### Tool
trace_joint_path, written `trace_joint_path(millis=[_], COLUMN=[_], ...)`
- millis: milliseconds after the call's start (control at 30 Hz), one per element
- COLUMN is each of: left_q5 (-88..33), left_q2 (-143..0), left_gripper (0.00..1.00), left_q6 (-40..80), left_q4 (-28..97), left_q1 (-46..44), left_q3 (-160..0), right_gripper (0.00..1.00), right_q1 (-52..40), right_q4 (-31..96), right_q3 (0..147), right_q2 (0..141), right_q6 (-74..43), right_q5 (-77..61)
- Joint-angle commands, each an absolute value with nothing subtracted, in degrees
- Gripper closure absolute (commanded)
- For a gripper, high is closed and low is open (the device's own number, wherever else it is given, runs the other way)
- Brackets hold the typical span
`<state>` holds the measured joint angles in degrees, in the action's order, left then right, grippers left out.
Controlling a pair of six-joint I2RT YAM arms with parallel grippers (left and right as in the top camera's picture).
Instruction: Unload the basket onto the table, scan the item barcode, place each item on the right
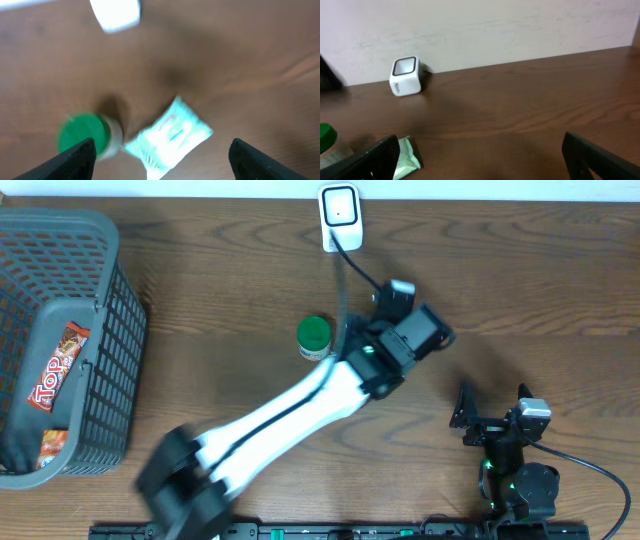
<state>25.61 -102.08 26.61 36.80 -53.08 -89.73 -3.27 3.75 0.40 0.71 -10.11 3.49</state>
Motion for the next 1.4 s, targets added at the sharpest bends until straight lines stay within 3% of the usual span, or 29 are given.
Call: trace_joint_path(millis=[0,200,467,600,800,1100,1367], left_q5=[26.37,26.41,26.30,26.04,22.70,22.50,23.31], left_q2=[-89.84,-75.33,-64.29,-61.69,-61.76,-65.67,-71.46], left_gripper=[0.13,0.13,0.13,0.07,0.01,0.02,0.02], left_q6=[22.26,21.43,23.94,24.51,26.37,39.55,36.56], left_q4=[37.08,42.85,55.70,56.95,57.41,63.09,66.65], left_q1=[-52.49,-45.89,-25.10,-14.90,-2.26,13.72,21.10], left_q3=[-93.47,-93.47,-93.47,-93.47,-93.47,-93.45,-93.12], right_gripper=[0.01,0.01,0.01,0.01,0.01,0.01,0.01], right_q1=[-3.79,-3.79,-3.79,-3.79,-3.79,-3.79,-3.79], right_q4=[3.90,3.90,3.90,3.90,3.90,3.90,3.90], right_q3=[0.32,0.32,0.32,0.32,0.32,0.32,0.32], right_q2=[0.49,0.49,0.49,0.49,0.49,0.49,0.49], right_q6=[-10.85,-10.85,-10.85,-10.85,-10.85,-10.85,-10.85], right_q5=[3.99,3.99,3.99,3.99,3.99,4.01,3.99])
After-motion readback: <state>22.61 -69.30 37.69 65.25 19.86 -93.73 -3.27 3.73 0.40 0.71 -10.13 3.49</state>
